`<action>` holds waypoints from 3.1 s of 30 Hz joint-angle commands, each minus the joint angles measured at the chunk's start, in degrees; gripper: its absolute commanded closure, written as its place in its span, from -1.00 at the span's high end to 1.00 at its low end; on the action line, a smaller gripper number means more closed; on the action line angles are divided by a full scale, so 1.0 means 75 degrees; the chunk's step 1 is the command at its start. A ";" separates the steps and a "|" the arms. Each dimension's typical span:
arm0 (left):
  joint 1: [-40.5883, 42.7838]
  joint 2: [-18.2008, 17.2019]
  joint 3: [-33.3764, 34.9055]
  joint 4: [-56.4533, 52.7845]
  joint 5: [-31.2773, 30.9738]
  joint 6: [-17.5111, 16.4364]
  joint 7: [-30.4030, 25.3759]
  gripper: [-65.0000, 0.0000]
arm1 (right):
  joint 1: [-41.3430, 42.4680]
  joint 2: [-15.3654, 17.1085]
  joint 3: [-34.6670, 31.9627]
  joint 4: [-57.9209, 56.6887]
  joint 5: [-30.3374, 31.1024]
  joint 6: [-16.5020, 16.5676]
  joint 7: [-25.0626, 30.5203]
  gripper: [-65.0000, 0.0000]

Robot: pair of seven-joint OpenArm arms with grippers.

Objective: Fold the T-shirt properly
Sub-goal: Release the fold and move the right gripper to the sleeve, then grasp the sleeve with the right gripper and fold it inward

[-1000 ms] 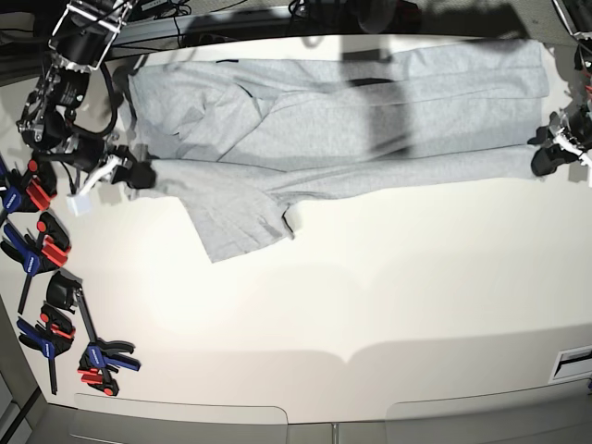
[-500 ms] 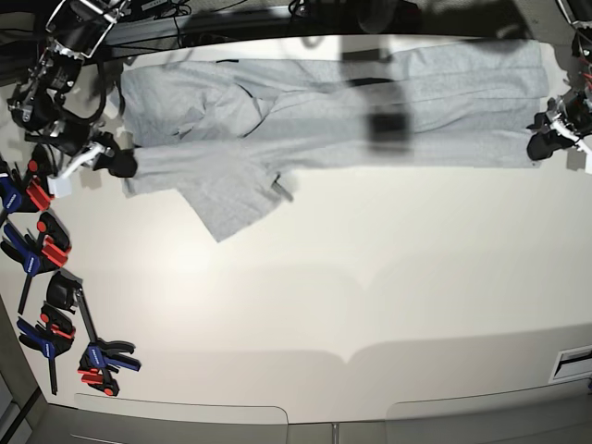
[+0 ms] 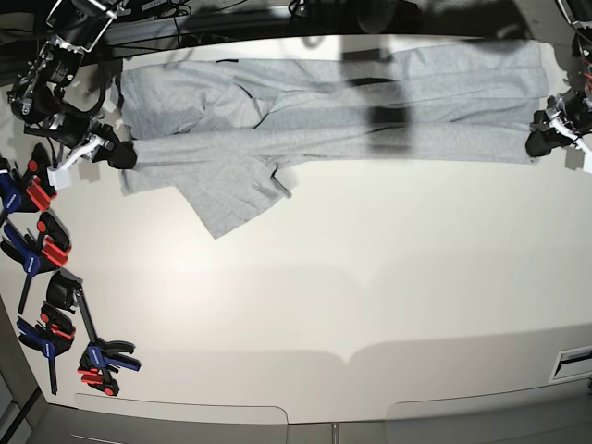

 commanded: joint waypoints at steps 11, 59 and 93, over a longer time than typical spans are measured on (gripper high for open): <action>-0.0020 -0.0664 -0.0425 0.0755 -0.0848 -0.0069 0.0303 -0.54 | 0.1154 0.0635 0.0050 0.0134 0.0970 0.0069 0.0105 -0.44; -0.0017 -0.0697 -0.2413 0.2008 -0.0956 -0.0069 0.0347 -0.36 | 0.2774 -0.1775 -0.3657 -0.2244 -0.4744 -0.0125 0.3363 -1.00; -0.0015 -0.0697 -0.2413 0.2008 -0.0956 -0.0069 0.0344 -0.36 | -0.2081 -0.3214 -0.3652 0.4258 -0.2375 0.0069 0.1309 -0.12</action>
